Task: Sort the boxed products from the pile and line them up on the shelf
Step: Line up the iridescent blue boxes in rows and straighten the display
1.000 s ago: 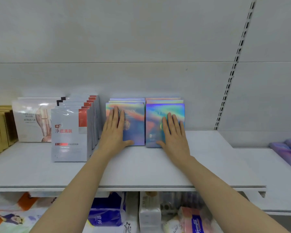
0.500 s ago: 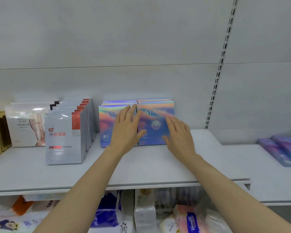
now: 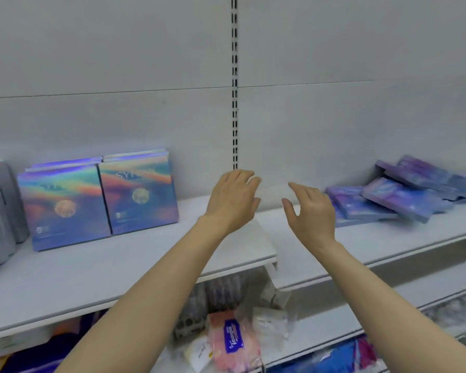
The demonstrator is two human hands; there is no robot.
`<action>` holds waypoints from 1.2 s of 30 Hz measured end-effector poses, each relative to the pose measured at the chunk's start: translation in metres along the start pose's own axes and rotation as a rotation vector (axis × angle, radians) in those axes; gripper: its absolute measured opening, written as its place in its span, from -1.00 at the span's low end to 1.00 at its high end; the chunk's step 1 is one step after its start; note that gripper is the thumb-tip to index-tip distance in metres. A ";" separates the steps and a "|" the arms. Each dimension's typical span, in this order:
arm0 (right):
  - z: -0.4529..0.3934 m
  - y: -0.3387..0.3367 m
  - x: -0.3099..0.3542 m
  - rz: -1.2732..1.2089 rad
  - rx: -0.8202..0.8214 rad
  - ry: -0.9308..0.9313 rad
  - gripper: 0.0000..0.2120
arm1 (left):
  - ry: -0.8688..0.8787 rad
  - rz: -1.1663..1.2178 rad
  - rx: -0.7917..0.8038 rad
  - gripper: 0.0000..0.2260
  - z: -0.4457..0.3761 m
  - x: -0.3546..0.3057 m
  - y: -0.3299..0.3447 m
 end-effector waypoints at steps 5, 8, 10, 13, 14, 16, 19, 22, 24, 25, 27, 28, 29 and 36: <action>0.023 -0.020 -0.102 0.072 0.003 0.064 -0.64 | 0.026 0.058 0.093 -0.60 -0.051 -0.096 0.055; 0.038 -0.028 -0.162 0.125 0.007 0.064 -0.65 | 0.007 0.094 0.173 -0.65 -0.073 -0.144 0.096; 0.049 -0.036 -0.199 0.141 0.013 0.099 -0.64 | -0.024 0.131 0.240 -0.66 -0.085 -0.174 0.126; 0.065 -0.047 -0.249 0.166 0.026 0.140 -0.70 | -0.209 0.336 0.394 -0.73 -0.103 -0.216 0.168; 0.070 -0.051 -0.264 0.185 0.031 0.144 -0.71 | -0.300 0.435 0.445 -0.76 -0.110 -0.232 0.182; 0.077 -0.058 -0.294 0.225 0.045 0.143 -0.68 | -0.476 0.713 0.539 -0.79 -0.123 -0.266 0.205; 0.084 -0.067 -0.329 0.263 0.070 0.135 -0.63 | -0.844 1.335 0.737 -0.83 -0.136 -0.319 0.231; 0.089 -0.070 -0.353 0.264 0.093 0.140 -0.63 | -1.079 1.584 0.779 -0.81 -0.146 -0.356 0.251; 0.092 -0.070 -0.363 0.249 0.086 0.143 -0.63 | -1.192 1.701 0.725 -0.76 -0.152 -0.367 0.262; 0.093 -0.069 -0.365 0.236 0.079 0.142 -0.64 | -1.245 1.736 0.679 -0.74 -0.155 -0.367 0.268; 0.094 -0.066 -0.369 0.201 0.073 0.145 -0.65 | -1.344 1.685 0.556 -0.71 -0.160 -0.355 0.280; 0.095 -0.064 -0.370 0.180 0.075 0.150 -0.65 | -1.394 1.625 0.468 -0.68 -0.162 -0.344 0.285; 0.095 -0.062 -0.369 0.156 0.081 0.161 -0.64 | -1.437 1.554 0.364 -0.64 -0.163 -0.329 0.284; 0.094 0.009 -0.344 -0.008 0.393 0.080 -0.58 | -1.405 1.243 -0.179 -0.70 -0.154 -0.230 0.207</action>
Point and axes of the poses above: each hand's wrist, its own z-axis away from the middle knuckle, its own y-axis out of the palm, x = y × z, the point moved 4 cm from there along -z, towards the middle knuckle, and after that the axes turned 8 degrees about -y, right-handed, at the moved point
